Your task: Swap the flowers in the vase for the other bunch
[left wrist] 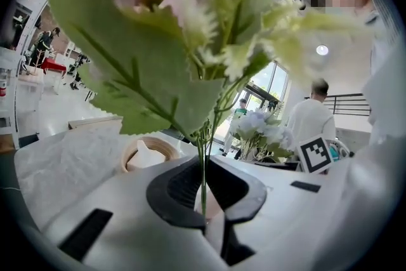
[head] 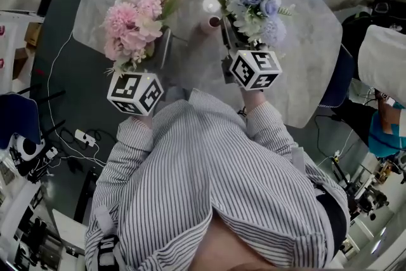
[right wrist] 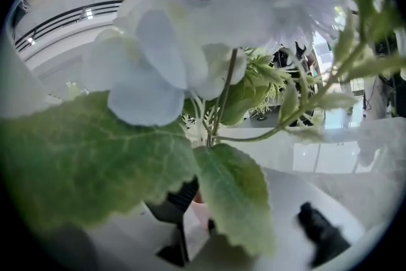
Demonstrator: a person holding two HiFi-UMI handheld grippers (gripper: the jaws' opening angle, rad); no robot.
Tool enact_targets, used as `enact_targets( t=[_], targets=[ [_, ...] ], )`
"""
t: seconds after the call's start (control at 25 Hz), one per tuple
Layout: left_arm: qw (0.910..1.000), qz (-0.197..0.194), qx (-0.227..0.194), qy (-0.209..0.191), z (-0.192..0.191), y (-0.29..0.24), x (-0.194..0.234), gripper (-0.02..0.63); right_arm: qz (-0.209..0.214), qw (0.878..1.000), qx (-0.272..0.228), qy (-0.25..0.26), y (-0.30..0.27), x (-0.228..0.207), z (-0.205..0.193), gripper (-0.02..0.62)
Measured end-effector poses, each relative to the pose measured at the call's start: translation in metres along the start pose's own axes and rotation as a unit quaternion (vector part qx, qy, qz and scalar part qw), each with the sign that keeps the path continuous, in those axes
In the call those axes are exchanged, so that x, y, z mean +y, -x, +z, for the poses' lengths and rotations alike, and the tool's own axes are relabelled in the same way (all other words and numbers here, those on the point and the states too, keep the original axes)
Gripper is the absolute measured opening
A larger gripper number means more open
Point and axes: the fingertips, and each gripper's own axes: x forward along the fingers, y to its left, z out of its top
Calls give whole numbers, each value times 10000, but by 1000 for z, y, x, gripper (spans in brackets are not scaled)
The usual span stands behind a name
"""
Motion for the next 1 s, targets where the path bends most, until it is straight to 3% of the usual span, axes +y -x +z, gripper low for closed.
enact_targets(
  t=[0.48, 0.68, 1.0],
  targets=[
    [9999, -20, 124, 38, -7, -8, 1, 26, 134, 9996, 258, -73, -8, 1, -22, 31],
    [9999, -31, 159, 47, -9, -12, 2, 26, 167, 9994, 300, -19, -11, 4, -26, 94],
    [9998, -40, 191, 68, -11, -11, 3, 26, 117, 9991, 368, 168, -12, 5, -31, 117]
  ],
)
